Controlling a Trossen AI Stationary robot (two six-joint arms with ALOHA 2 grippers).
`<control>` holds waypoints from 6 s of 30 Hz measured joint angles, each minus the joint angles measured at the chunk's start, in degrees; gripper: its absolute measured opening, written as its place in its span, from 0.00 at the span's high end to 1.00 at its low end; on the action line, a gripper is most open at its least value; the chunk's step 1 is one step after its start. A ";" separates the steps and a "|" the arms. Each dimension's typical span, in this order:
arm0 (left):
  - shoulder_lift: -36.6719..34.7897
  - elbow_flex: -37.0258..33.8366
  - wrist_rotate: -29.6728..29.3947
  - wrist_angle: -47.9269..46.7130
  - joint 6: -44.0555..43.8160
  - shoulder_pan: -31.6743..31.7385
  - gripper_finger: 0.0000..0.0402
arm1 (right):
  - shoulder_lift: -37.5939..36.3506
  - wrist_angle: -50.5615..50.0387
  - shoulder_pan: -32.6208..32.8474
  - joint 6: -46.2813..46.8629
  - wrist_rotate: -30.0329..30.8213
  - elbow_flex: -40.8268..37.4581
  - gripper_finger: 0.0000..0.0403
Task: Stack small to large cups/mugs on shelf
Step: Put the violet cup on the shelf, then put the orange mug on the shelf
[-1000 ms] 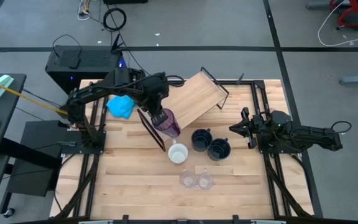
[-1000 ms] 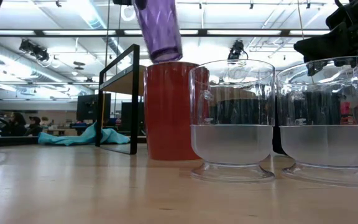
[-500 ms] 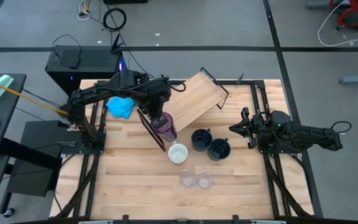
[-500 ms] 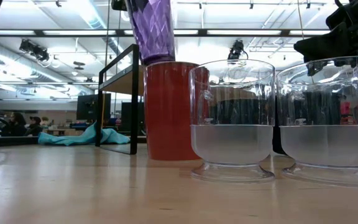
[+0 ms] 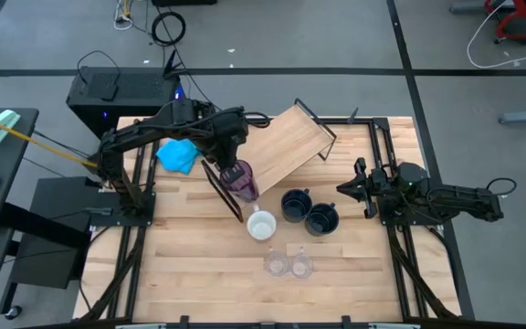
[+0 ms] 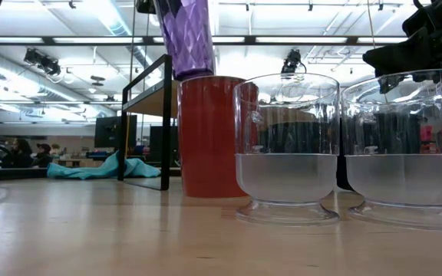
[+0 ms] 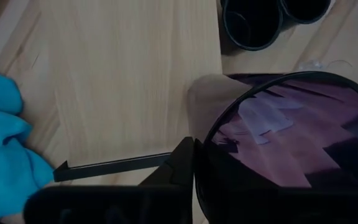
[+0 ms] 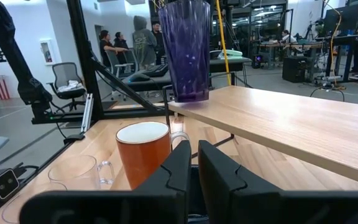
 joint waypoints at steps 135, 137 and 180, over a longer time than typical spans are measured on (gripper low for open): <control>-2.73 0.00 -3.05 0.04 3.38 -2.47 0.71 | 0.00 -0.13 0.00 0.00 0.00 0.02 0.90; -2.73 0.00 -3.09 0.06 3.76 -2.47 0.71 | -0.01 -0.13 0.01 0.00 0.00 0.02 0.90; -36.82 -45.73 -14.74 29.39 15.88 -16.22 0.86 | -0.02 -0.20 0.02 0.00 0.00 0.00 0.90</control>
